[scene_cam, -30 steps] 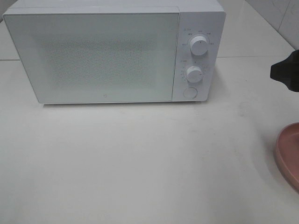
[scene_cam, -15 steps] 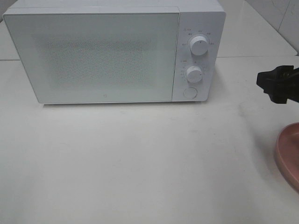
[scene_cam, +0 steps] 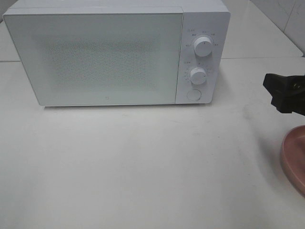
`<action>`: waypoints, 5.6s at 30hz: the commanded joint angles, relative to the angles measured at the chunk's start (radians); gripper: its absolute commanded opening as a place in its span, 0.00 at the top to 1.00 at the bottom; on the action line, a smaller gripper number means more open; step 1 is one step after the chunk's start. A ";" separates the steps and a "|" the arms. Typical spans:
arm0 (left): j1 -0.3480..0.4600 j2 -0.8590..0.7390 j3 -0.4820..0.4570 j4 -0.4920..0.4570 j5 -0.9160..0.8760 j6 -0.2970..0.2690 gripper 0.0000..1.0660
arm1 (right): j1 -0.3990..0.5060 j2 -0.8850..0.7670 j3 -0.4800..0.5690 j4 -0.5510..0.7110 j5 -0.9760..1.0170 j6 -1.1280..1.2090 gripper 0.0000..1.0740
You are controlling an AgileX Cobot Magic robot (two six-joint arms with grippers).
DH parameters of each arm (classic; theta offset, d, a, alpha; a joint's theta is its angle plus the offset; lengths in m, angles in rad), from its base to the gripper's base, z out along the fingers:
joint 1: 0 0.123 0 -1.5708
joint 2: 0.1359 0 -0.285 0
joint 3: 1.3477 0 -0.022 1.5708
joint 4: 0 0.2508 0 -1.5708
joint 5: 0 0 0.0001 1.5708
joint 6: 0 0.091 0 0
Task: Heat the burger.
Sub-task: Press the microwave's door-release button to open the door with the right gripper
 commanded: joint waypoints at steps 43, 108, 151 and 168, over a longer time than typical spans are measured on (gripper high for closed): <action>-0.006 -0.017 0.003 -0.008 -0.014 0.002 0.06 | 0.739 0.549 -0.144 0.948 -0.510 -0.412 0.30; -0.006 -0.017 0.003 -0.007 -0.014 0.002 0.06 | 0.677 0.691 -0.195 0.904 -0.501 1.168 1.00; -0.006 -0.017 0.003 -0.007 -0.014 0.002 0.06 | 0.435 0.979 -0.563 0.697 -0.349 1.173 1.00; -0.006 -0.017 0.003 -0.007 -0.014 0.002 0.06 | 0.422 1.047 -0.616 0.717 -0.376 1.201 1.00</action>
